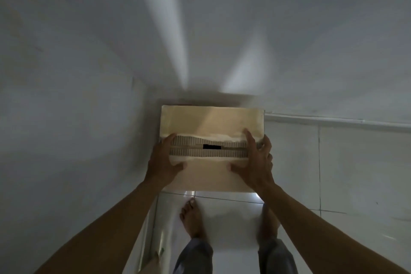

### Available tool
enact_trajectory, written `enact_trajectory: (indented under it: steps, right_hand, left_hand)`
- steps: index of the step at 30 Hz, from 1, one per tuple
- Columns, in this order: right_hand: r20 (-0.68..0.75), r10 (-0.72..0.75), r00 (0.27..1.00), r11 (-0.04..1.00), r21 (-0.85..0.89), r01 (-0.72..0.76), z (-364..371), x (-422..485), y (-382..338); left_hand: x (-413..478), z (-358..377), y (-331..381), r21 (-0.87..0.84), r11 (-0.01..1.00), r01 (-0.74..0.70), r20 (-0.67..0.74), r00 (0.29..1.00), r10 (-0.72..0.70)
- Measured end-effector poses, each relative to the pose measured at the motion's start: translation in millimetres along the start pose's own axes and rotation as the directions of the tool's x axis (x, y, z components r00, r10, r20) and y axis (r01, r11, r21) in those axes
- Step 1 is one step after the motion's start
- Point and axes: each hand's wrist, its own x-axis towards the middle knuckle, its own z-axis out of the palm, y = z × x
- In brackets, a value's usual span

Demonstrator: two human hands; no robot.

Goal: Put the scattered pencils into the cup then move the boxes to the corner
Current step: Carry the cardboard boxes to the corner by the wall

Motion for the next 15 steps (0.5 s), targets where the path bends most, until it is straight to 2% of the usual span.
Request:
enact_trajectory:
  steps: [5,10,15]
  right_hand:
    - [0.016,-0.051,0.999,0.999,0.008,0.051,22.7,15.4,0.8]
    - [0.037,-0.047,0.998,0.999,0.006,0.046,38.2,36.4,1.2]
    - [0.032,-0.068,0.997,0.997,-0.031,0.069,39.7,47.8,1.2]
  left_hand:
    - [28.9,0.6,-25.7,0.010,1.000,-0.006,0.000,1.000,0.006]
    - [58.0,2.9,-37.2,-0.064,0.996,-0.056,0.000,0.998,0.057]
    - [67.9,12.4,-38.5,-0.077,0.997,-0.022,0.009,1.000,0.023]
